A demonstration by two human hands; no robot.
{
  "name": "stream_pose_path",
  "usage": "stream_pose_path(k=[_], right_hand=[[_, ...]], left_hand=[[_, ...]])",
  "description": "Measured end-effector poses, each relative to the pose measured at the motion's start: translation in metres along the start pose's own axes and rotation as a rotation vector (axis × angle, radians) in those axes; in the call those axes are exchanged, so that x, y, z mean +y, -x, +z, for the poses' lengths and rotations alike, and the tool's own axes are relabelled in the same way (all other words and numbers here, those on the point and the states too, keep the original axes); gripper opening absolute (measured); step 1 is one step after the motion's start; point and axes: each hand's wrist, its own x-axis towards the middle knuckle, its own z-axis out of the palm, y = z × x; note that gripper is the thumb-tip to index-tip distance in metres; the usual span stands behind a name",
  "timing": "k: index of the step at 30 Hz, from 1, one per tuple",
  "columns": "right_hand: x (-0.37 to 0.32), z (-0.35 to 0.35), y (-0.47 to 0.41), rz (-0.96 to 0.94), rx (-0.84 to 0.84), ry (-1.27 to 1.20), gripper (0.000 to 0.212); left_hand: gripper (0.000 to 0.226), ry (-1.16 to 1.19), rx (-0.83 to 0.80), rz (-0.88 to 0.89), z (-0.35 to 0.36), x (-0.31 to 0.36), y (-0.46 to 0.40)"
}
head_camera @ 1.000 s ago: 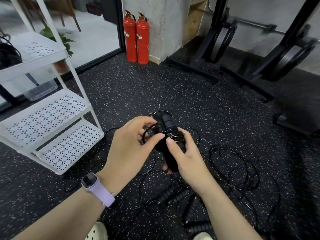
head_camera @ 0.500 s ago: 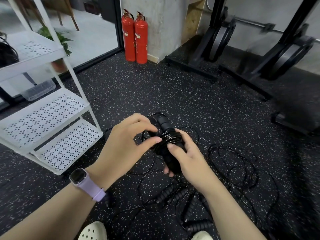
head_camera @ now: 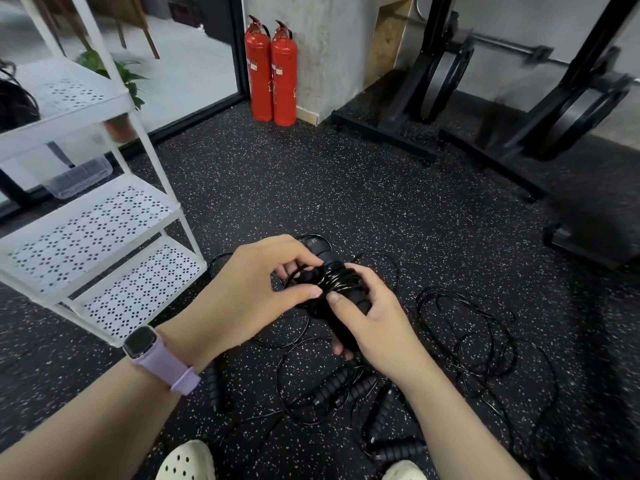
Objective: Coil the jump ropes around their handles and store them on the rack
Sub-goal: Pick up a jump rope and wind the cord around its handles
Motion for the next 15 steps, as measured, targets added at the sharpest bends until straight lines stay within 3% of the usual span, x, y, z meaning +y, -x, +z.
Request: stream_pose_path(k=[15], right_hand=[[0.0004, 0.0022, -0.0007, 0.047, -0.109, -0.165, 0.044]], left_hand=[[0.028, 0.13, -0.058, -0.056, -0.0039, 0.0028, 0.0021]])
